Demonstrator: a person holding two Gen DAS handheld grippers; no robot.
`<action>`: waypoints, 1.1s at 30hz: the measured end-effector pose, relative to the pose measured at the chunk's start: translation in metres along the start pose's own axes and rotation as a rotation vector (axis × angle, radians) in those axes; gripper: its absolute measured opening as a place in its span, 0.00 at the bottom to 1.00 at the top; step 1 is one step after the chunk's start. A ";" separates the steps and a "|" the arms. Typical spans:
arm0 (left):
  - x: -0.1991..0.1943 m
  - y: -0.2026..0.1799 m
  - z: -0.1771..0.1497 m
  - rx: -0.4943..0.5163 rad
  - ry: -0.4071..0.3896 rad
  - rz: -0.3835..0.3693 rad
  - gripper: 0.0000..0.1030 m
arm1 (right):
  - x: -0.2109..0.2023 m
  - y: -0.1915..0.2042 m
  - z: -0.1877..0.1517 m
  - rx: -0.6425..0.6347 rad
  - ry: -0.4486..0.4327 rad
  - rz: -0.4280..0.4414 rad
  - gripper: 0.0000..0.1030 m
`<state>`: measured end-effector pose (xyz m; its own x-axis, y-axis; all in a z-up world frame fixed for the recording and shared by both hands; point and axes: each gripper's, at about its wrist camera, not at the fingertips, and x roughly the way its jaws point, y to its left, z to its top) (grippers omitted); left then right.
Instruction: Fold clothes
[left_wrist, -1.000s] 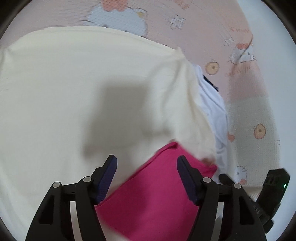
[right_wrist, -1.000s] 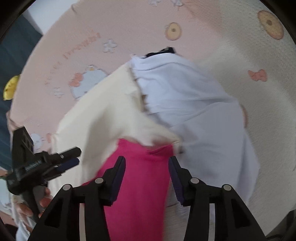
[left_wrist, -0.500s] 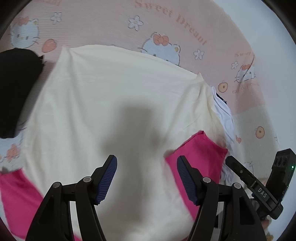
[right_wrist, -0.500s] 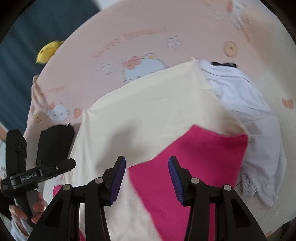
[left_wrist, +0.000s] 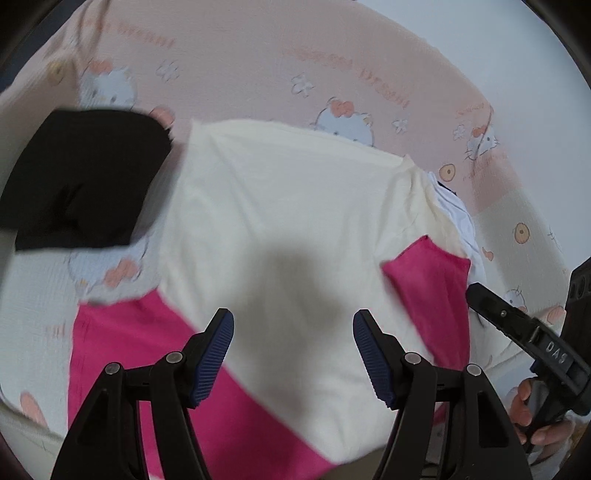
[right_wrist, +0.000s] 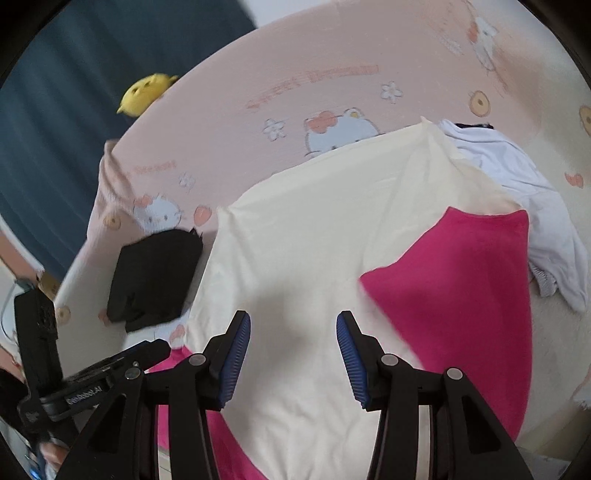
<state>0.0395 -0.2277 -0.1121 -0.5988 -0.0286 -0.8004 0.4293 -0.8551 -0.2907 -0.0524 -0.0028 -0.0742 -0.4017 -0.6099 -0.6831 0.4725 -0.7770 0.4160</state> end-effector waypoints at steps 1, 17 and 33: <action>-0.004 0.009 -0.002 -0.024 0.001 0.001 0.63 | 0.002 0.008 -0.005 -0.021 0.005 -0.006 0.47; -0.030 0.131 -0.050 -0.330 0.007 0.030 0.63 | 0.049 0.094 -0.051 -0.318 0.115 -0.040 0.46; -0.033 0.116 -0.093 0.152 0.016 0.377 0.63 | 0.049 0.162 -0.123 -0.677 0.183 0.003 0.46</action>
<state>0.1719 -0.2779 -0.1681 -0.4069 -0.3479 -0.8446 0.5113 -0.8530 0.1050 0.1012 -0.1394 -0.1142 -0.2894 -0.5299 -0.7972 0.8820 -0.4711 -0.0071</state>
